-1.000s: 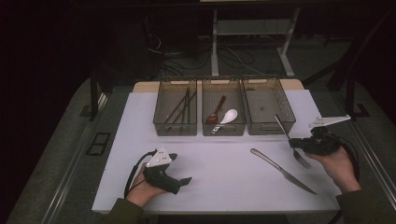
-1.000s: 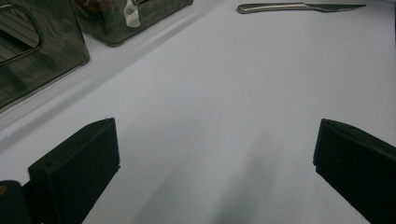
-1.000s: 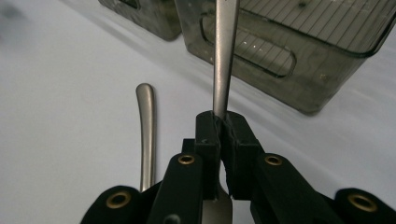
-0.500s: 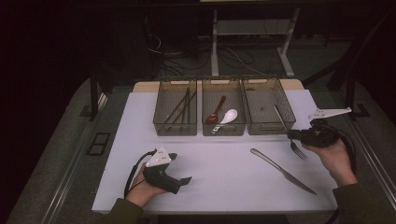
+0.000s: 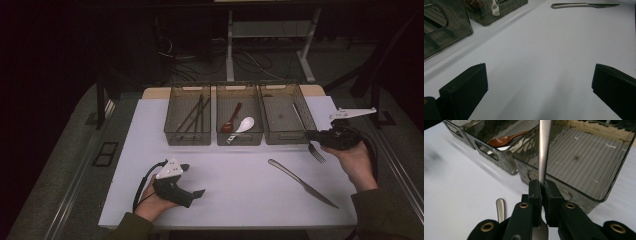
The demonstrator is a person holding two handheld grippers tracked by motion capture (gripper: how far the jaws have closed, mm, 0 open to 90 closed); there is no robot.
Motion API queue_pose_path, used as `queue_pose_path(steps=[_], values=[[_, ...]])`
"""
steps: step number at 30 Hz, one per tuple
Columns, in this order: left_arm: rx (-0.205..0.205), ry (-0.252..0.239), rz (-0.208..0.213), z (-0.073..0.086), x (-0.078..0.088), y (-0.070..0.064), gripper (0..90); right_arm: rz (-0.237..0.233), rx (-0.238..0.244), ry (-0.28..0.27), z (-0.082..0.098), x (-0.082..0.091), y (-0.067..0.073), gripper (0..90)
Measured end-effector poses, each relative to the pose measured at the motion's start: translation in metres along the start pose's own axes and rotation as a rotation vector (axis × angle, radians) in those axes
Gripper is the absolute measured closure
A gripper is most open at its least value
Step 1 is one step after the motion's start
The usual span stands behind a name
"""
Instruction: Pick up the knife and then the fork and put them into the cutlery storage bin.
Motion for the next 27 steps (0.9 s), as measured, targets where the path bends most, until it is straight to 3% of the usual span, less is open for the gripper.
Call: queue_pose_path(steps=[14, 27], values=[[-0.001, -0.001, -0.001, 0.000, 0.001, 0.000, 0.0, 0.011, -0.001, -0.039, -0.024, -0.007, -0.005, 84.3], [0.001, -0.002, -0.003, 0.000, 0.001, 0.001, 0.0, 0.029, -0.019, -0.076, -0.057, -0.016, -0.022, 84.3]])
Point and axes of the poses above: each handheld gripper's, and its own axes: x roughly backward along the jaws, z roughly out of its underside, y roughly to its left, the point moved 7 cm from there along -x, roughly forward along the jaws, and after that the axes turned 9 degrees about z, right-handed, at the moved point
